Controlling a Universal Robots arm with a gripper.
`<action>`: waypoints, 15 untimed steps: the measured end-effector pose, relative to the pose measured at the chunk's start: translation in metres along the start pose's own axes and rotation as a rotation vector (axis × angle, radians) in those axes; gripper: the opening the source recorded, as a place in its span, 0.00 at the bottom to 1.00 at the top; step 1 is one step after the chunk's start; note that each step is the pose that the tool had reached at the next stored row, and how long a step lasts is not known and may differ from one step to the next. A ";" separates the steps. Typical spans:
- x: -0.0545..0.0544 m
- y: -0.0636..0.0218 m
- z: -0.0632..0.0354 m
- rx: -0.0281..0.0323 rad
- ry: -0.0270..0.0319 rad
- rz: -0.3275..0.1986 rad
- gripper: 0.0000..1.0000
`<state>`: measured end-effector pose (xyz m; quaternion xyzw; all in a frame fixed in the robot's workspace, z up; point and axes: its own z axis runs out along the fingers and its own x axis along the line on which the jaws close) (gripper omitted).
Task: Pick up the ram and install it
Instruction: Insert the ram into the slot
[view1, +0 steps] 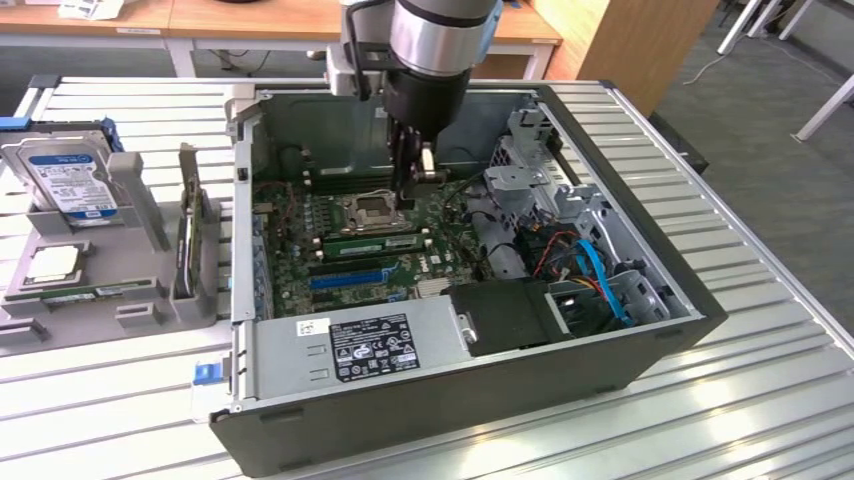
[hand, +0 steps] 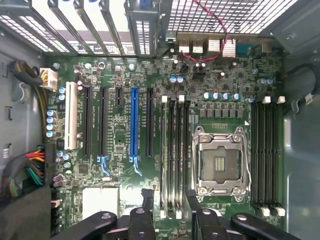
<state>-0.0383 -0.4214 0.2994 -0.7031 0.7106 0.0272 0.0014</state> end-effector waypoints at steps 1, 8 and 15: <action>0.000 0.0001 -0.0016 0.0000 -0.0001 0.000 0.37; -0.001 0.0005 -0.0151 0.0000 -0.0001 0.000 0.37; -0.001 0.0009 -0.0267 -0.0001 0.0000 0.000 0.37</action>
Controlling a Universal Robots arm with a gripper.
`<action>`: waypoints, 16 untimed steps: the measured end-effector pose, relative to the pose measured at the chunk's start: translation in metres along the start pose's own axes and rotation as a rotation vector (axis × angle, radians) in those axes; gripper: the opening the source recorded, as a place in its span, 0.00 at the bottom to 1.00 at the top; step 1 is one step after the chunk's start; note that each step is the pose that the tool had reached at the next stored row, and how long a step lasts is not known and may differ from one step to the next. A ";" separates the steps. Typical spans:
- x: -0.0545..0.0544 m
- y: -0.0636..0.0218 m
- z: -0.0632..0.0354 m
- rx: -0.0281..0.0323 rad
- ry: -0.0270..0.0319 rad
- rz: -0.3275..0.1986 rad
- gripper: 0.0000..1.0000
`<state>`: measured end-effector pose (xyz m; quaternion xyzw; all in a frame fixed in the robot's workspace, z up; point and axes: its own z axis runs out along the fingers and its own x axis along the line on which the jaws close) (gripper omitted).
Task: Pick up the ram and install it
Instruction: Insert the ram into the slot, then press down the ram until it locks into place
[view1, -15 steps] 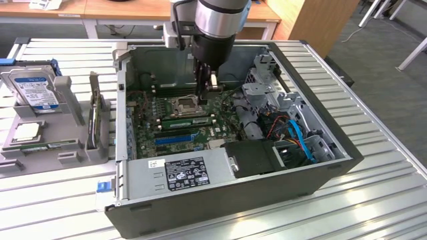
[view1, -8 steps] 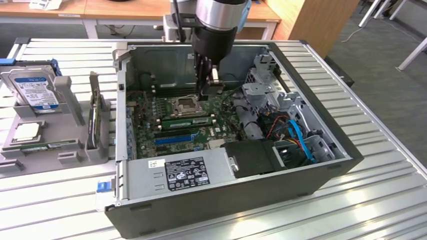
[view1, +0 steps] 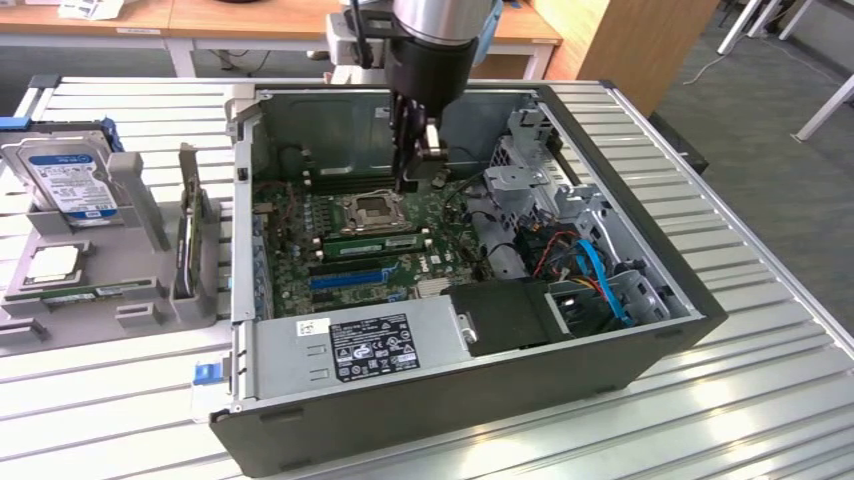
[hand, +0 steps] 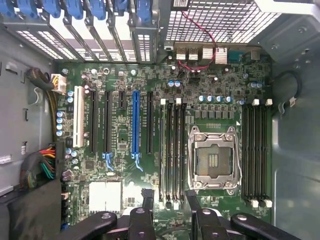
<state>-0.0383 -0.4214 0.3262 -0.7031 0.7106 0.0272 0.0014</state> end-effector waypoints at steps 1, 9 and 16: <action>0.000 0.0001 -0.0014 0.0000 0.0000 0.000 0.37; -0.001 0.0005 -0.0139 0.0000 0.0000 0.000 0.37; -0.001 0.0005 -0.0139 0.0001 -0.0001 0.000 0.37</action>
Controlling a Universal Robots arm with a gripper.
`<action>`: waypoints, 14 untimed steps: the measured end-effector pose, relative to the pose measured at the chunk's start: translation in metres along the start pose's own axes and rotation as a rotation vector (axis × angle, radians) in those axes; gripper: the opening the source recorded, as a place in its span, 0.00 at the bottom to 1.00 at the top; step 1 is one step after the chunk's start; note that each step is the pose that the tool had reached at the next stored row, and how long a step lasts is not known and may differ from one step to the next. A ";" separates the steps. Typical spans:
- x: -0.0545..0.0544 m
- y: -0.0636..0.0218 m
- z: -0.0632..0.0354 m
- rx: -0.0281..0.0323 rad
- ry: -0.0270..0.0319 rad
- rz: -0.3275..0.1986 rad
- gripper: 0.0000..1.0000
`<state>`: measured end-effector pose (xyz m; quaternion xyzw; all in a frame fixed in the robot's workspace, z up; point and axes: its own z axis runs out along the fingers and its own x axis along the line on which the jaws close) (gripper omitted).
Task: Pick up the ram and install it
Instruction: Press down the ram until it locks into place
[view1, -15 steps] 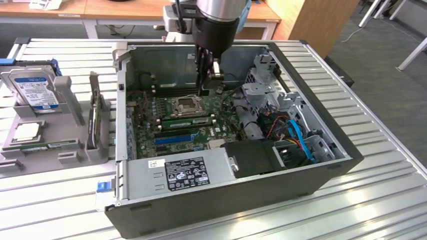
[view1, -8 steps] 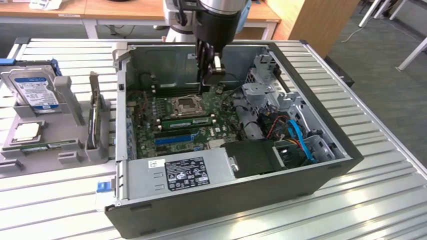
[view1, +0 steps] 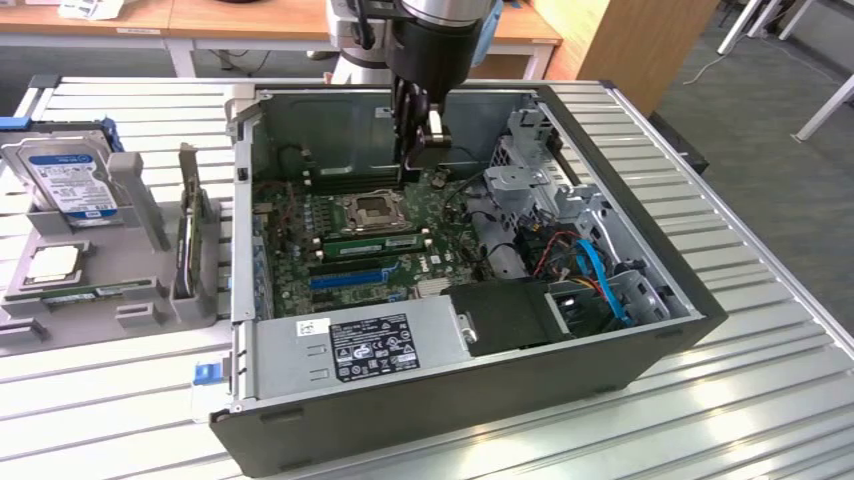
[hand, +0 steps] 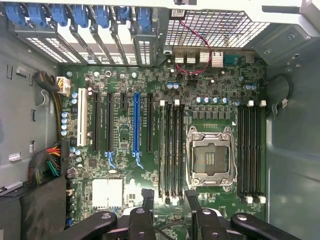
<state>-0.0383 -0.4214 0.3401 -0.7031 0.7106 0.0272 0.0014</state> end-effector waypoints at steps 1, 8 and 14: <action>0.000 0.0000 0.0000 0.0001 0.0000 0.000 0.37; 0.000 0.0000 0.0000 0.0000 0.0000 0.000 0.36; 0.000 0.0000 0.0000 0.0000 0.0000 0.000 0.12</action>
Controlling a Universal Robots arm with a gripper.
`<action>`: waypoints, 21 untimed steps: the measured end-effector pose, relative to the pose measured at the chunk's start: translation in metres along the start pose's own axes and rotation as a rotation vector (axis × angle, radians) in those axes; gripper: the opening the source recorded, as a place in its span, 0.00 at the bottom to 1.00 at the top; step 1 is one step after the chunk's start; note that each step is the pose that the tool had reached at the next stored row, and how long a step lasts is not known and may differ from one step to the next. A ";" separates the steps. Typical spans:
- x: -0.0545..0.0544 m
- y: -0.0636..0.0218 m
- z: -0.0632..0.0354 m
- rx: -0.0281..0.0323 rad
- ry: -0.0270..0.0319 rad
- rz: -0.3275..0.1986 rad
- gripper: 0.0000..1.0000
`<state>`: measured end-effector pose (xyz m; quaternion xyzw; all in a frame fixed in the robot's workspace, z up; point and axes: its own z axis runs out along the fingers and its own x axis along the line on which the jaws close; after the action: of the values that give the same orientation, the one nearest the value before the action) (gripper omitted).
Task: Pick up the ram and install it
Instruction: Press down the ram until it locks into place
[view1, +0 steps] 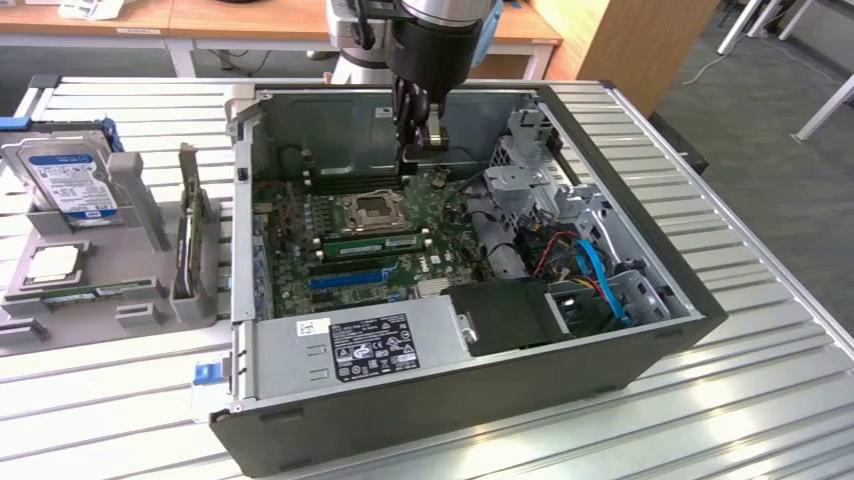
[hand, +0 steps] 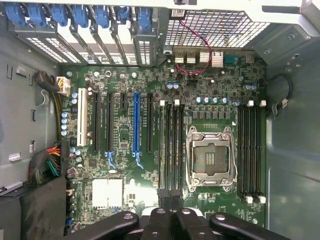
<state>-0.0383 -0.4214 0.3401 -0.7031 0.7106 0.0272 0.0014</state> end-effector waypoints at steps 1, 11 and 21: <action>0.000 0.0000 0.0000 0.0000 0.0000 0.000 0.10; 0.000 0.0000 0.0000 0.0000 0.0000 0.000 0.10; 0.000 -0.0082 -0.0003 -0.0001 -0.0038 -0.002 0.10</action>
<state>-0.0301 -0.4214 0.3401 -0.7039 0.7097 0.0286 0.0028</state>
